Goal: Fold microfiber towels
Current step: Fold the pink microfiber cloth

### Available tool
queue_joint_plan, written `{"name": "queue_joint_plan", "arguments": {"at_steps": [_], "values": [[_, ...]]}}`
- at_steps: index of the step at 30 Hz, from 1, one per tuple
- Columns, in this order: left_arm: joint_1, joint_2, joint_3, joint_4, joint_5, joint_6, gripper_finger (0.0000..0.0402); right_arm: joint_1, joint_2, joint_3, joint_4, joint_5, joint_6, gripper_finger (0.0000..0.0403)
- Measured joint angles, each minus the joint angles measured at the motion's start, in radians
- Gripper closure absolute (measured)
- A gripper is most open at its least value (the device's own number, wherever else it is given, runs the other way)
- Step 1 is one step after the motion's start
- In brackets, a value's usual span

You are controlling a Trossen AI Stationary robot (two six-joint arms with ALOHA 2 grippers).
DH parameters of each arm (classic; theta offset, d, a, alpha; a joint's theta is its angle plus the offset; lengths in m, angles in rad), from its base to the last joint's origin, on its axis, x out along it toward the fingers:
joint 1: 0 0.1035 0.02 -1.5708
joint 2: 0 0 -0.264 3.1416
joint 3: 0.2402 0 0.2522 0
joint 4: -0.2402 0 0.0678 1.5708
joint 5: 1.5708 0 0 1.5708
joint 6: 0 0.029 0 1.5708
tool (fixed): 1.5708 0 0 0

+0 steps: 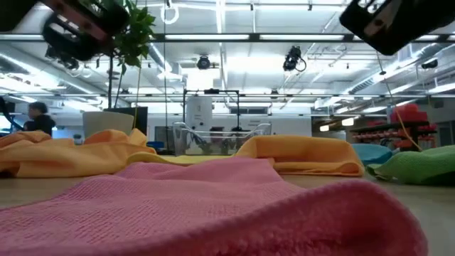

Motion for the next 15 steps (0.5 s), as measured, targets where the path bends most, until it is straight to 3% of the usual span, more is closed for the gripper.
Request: {"name": "queue_joint_plan", "arguments": {"at_steps": [7,11,15], "values": [[-0.055,0.089,0.000,0.109,0.001,0.116,0.0250,-0.011,0.125,0.002,0.233,0.021,-0.175,0.0230],[-0.054,0.138,0.005,0.149,-0.001,0.270,0.0167,0.001,0.169,0.002,0.249,0.056,-0.251,0.0216],[-0.038,0.152,0.008,0.144,-0.019,0.359,0.0110,0.006,0.200,0.002,0.246,0.058,-0.294,0.0217]]}}
